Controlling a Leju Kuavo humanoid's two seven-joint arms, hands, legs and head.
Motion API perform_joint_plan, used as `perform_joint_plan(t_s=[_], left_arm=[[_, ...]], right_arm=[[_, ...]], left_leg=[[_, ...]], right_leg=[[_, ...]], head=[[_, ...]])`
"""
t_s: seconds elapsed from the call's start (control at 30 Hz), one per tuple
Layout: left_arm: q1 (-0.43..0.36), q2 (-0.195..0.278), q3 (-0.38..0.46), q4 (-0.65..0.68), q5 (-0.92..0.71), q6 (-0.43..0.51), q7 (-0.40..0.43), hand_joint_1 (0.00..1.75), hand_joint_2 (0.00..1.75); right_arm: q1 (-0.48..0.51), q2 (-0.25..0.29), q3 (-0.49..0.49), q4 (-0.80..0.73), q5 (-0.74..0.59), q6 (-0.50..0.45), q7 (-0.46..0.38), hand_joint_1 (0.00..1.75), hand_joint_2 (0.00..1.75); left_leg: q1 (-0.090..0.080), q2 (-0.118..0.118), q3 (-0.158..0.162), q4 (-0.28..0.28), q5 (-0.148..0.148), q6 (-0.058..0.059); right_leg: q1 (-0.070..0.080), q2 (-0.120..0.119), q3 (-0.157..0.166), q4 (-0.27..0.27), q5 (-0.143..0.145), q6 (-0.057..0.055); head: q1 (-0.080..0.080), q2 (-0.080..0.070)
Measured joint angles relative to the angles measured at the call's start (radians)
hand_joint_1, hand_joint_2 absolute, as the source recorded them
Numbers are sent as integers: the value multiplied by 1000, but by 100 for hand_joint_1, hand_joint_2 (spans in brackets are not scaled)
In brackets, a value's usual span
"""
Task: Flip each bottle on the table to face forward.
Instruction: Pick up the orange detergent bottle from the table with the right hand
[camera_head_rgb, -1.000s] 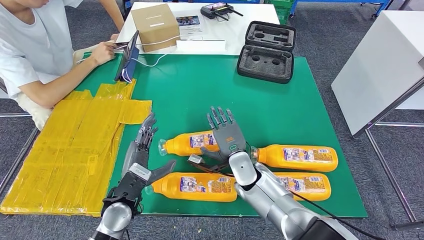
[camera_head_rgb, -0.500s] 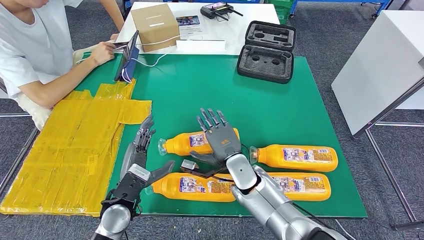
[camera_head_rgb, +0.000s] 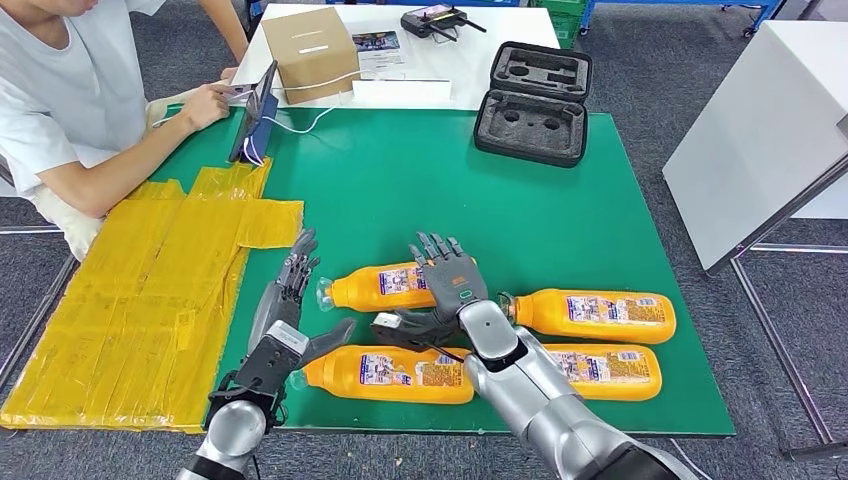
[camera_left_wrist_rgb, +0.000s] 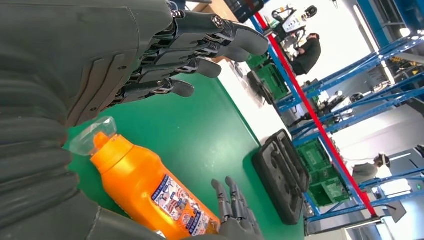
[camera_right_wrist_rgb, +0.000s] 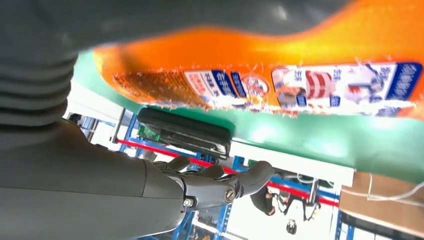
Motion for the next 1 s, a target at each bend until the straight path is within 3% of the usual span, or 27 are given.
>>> perform_joint_plan(t_s=[1.0], left_arm=[[-3,-2,0,16,1,0,-1,0,175]], right_arm=[[-10,9,-2,56,-1,1,0,0,175]], left_leg=[[0,0,0,0,0,0]], right_leg=[[0,0,0,0,0,0]], head=[[0,0]])
